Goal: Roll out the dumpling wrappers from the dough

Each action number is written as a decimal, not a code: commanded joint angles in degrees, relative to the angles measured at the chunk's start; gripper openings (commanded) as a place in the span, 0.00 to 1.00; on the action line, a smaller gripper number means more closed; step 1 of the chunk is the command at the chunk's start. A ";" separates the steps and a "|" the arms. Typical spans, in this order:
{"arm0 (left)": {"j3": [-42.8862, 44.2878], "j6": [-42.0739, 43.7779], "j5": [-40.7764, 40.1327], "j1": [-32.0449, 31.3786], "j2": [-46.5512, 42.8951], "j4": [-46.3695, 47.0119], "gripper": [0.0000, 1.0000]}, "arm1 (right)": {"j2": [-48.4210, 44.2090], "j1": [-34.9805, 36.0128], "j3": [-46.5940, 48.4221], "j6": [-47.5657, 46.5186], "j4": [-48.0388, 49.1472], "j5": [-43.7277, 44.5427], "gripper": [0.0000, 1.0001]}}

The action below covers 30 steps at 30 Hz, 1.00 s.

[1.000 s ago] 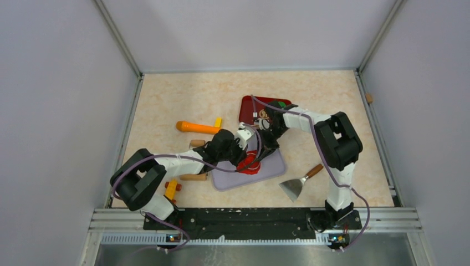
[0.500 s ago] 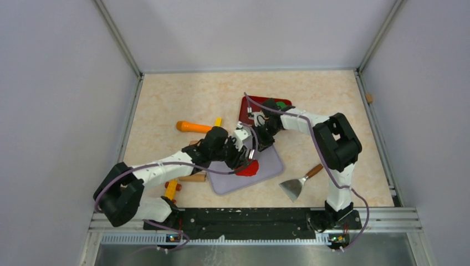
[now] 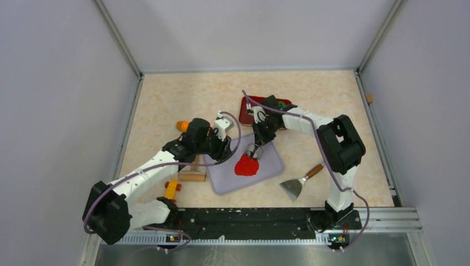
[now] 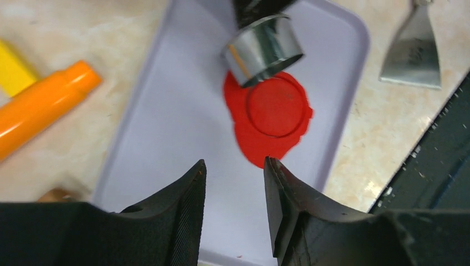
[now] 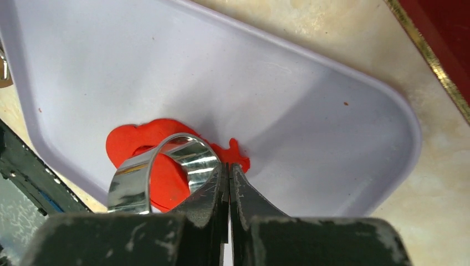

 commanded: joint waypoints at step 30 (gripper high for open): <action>7.59 8.89 0.78 11.38 -0.27 -6.70 0.59 | 5.93 -6.91 11.28 -24.61 -16.87 -34.21 0.62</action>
